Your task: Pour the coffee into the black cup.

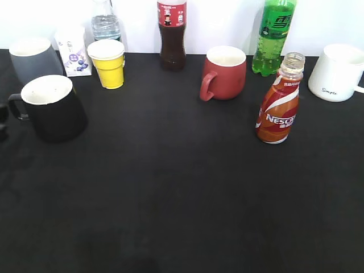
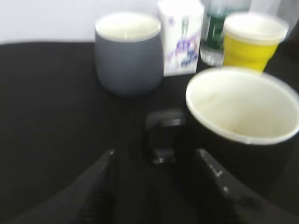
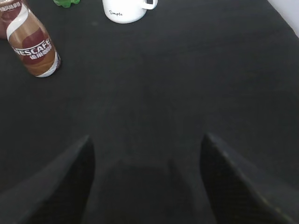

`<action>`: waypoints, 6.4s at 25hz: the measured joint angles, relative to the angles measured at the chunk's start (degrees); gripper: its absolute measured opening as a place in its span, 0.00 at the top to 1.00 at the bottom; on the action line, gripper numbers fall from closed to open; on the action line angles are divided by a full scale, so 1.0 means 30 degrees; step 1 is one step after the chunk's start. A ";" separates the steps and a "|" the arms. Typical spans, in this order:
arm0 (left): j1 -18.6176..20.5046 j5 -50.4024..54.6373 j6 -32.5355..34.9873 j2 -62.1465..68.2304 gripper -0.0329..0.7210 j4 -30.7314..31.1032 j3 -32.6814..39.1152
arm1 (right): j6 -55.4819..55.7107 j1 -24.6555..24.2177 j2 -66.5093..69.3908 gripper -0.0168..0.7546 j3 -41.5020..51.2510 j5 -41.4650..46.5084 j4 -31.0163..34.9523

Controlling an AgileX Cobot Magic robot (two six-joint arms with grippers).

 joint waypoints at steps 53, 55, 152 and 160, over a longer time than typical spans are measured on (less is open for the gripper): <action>0.2133 -0.6663 -0.2285 0.9916 0.88 0.8768 -0.7444 | 0.0000 0.0000 0.0000 0.27 0.0000 0.0000 0.0006; 0.2133 -0.6721 -0.3643 0.8640 0.88 1.0123 -0.7444 | 0.0000 0.0000 0.0000 0.27 0.0000 0.0000 0.0006; -1.1794 -0.3547 -0.6004 0.7711 0.88 1.1684 -1.0510 | -1.3908 0.2240 2.7975 0.29 -0.3170 -3.7259 -1.7420; -1.1891 -0.3568 -0.6182 0.7711 0.88 1.1787 -1.0510 | -1.7007 0.2240 2.7975 0.29 -0.3170 -3.7259 -1.7373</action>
